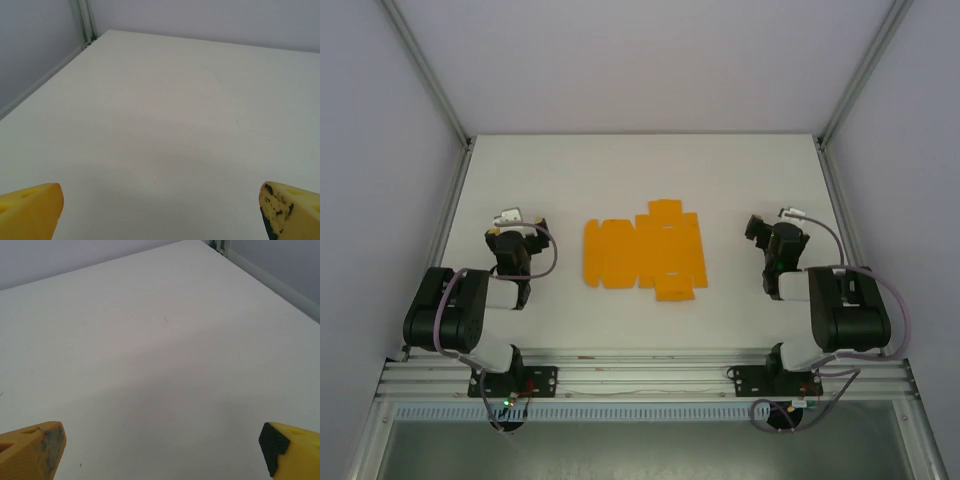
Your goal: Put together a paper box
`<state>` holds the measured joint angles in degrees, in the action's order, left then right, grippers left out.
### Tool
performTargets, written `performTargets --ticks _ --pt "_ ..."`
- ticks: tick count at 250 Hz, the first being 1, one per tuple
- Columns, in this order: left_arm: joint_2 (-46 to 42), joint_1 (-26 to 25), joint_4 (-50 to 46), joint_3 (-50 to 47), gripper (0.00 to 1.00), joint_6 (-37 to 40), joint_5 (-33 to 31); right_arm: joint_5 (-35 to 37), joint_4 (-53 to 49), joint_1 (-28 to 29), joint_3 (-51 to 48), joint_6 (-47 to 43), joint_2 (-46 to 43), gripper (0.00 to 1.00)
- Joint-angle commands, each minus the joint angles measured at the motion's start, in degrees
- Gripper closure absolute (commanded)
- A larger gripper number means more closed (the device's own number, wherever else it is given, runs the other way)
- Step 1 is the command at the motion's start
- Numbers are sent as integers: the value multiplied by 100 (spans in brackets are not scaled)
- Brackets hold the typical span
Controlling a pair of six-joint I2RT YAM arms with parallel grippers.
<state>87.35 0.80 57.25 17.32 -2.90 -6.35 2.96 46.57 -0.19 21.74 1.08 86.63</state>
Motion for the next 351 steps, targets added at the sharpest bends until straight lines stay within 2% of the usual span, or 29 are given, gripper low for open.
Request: performTargets --ticks 1,189,212,245,260,288,316,351 --pt "-70 34 -4 109 0 105 77 27 55 -16 80 69 -76 0" --pt "-74 34 -10 109 0 112 78 33 94 -17 74 72 -100 0" --pt "-126 34 85 132 0 116 16 20 -379 -16 209 61 -413 0" --pt "-1036 34 -2028 855 0 39 -16 39 -1888 6 765 127 -1098 0" --pt "-1352 26 -2799 1159 0 -258 -63 21 -2596 62 1147 397 -1263 0" --pt "-1662 -19 -3862 1560 0 -911 368 -81 -3558 471 1790 815 -1293 2" --pt "-1600 -160 -4368 1756 0 -1787 755 -437 -4692 938 2562 1416 -961 10" --pt "-1302 -525 -4687 1891 0 -2188 1524 -723 -5498 1729 3308 1769 -195 27"
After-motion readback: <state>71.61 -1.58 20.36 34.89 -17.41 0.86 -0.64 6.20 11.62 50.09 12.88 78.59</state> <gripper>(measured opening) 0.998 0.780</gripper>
